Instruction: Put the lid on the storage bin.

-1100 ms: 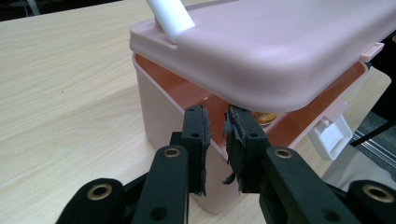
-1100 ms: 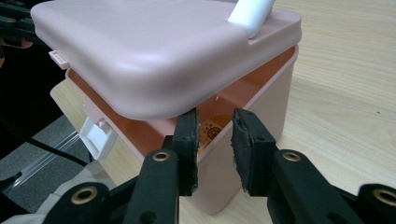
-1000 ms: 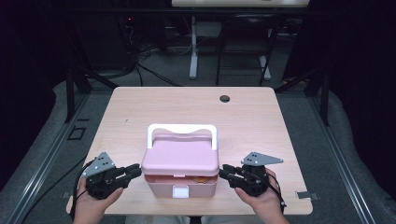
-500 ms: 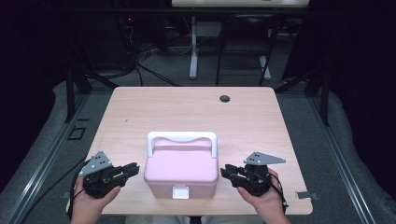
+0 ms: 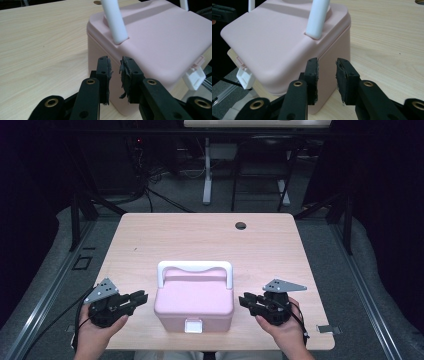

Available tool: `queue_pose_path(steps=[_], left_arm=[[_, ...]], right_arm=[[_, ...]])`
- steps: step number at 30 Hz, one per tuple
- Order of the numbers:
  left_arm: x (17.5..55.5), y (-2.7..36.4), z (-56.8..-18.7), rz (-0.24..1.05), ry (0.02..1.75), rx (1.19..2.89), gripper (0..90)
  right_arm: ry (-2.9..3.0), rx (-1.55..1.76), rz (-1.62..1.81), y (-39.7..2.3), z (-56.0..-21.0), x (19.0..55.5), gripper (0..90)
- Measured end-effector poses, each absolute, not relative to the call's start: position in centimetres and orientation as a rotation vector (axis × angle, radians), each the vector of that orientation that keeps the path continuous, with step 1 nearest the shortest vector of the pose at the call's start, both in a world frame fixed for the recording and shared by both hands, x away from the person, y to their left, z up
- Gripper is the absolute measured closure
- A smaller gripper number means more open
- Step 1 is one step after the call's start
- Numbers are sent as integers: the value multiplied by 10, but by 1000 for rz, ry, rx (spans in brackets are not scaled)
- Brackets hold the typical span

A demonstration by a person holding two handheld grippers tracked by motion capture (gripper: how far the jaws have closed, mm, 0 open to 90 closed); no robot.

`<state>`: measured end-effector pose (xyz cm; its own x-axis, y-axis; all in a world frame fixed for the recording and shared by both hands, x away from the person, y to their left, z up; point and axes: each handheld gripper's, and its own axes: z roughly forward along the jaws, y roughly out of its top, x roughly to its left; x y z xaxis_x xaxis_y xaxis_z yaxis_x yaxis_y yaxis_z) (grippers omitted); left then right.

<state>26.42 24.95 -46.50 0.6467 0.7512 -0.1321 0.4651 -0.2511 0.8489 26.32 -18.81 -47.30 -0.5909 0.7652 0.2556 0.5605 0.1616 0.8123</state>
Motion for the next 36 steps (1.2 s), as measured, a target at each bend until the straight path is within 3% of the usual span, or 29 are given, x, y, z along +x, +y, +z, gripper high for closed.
queue_pose_path(steps=[18, 36], left_arm=[[303, 252, -473, 413, 1058, 1870, 571], [314, 269, -502, 432, 1141, 1840, 505]], right_arm=[[2129, 1350, 1382, -197, -475, 293, 624], [2087, 1385, 1283, -205, -501, 303, 577]])
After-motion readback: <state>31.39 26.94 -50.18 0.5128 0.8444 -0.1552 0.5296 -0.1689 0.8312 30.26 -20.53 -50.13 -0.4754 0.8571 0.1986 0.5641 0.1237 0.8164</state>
